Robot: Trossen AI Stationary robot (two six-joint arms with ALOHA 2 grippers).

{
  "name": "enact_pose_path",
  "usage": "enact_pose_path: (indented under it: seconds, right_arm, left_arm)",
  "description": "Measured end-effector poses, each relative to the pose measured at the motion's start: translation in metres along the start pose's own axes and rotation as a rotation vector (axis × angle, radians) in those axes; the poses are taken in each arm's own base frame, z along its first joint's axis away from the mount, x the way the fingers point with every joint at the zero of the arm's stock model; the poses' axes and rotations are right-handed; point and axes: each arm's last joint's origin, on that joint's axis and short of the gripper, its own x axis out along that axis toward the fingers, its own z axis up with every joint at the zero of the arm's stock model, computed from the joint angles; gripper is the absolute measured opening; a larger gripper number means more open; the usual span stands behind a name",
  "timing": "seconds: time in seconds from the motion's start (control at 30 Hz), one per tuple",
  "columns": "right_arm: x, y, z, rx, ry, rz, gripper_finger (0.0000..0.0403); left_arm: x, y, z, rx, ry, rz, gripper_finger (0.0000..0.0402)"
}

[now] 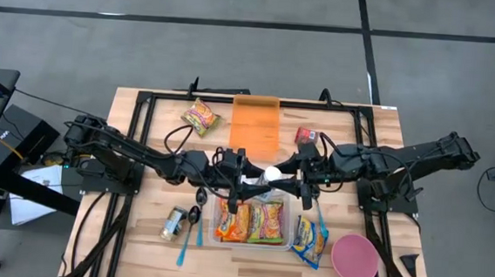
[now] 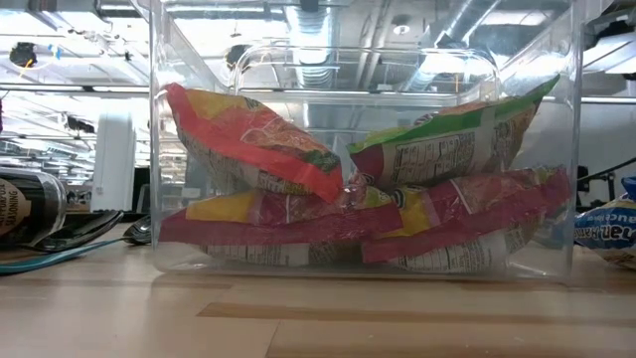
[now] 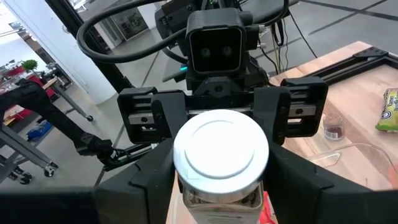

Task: Pick & Place Food Item
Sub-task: Put the white seasoning bottle into the orange transparent bin

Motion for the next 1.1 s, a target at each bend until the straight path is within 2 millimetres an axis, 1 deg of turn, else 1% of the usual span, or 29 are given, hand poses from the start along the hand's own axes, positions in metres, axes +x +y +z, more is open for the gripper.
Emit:
enact_pose_path:
  seconds: [0.07,0.1,0.17,0.27,0.33,0.4,0.47,0.53,0.73,0.9,1.03,1.1]
  right_arm:
    - [0.000,0.000,0.000,0.000,0.002,0.000,0.0200]
    - [0.000,0.000,-0.001,-0.005,0.004,-0.003,0.0200]
    - [0.001,-0.001,-0.001,-0.018,0.003,-0.021,0.0200]
    - [0.000,-0.001,0.000,-0.022,-0.013,-0.034,0.0200]
    - [-0.002,-0.001,0.001,-0.026,-0.024,-0.043,0.0200]
    - [-0.003,-0.001,0.003,-0.024,-0.038,-0.051,0.0200]
    - [-0.004,-0.003,0.003,-0.026,-0.035,-0.069,0.0200]
    - [-0.007,-0.004,0.004,-0.026,-0.040,-0.076,0.0200]
    - [-0.010,-0.013,0.011,-0.038,-0.072,-0.135,0.0200]
    - [-0.007,-0.033,0.018,-0.004,-0.084,-0.216,0.0200]
    - [-0.007,-0.052,0.025,0.046,-0.104,-0.292,0.0200]
    - [-0.008,-0.062,0.028,0.088,-0.112,-0.336,0.0200]
  left_arm:
    - [0.000,0.000,-0.001,-0.009,0.009,0.006,0.0199]
    - [0.000,0.001,-0.001,-0.014,0.016,0.016,0.0215]
    - [0.000,0.003,-0.004,-0.033,0.043,0.056,0.0264]
    - [-0.003,0.007,-0.011,-0.026,0.129,0.100,0.0335]
    - [-0.005,0.008,-0.012,-0.016,0.164,0.115,0.0369]
    - [-0.008,0.008,-0.010,-0.010,0.185,0.123,0.0388]
    - [-0.011,0.007,-0.003,-0.004,0.178,0.118,0.0391]
    - [-0.017,0.005,0.004,-0.001,0.188,0.111,0.0384]
    - [-0.043,-0.001,0.028,0.012,0.267,0.109,0.0362]
    - [-0.071,-0.012,0.048,0.021,0.316,0.092,0.0351]
    - [-0.092,-0.018,0.057,0.025,0.371,0.081,0.0342]
    - [-0.100,-0.020,0.058,0.015,0.399,0.088,0.0337]
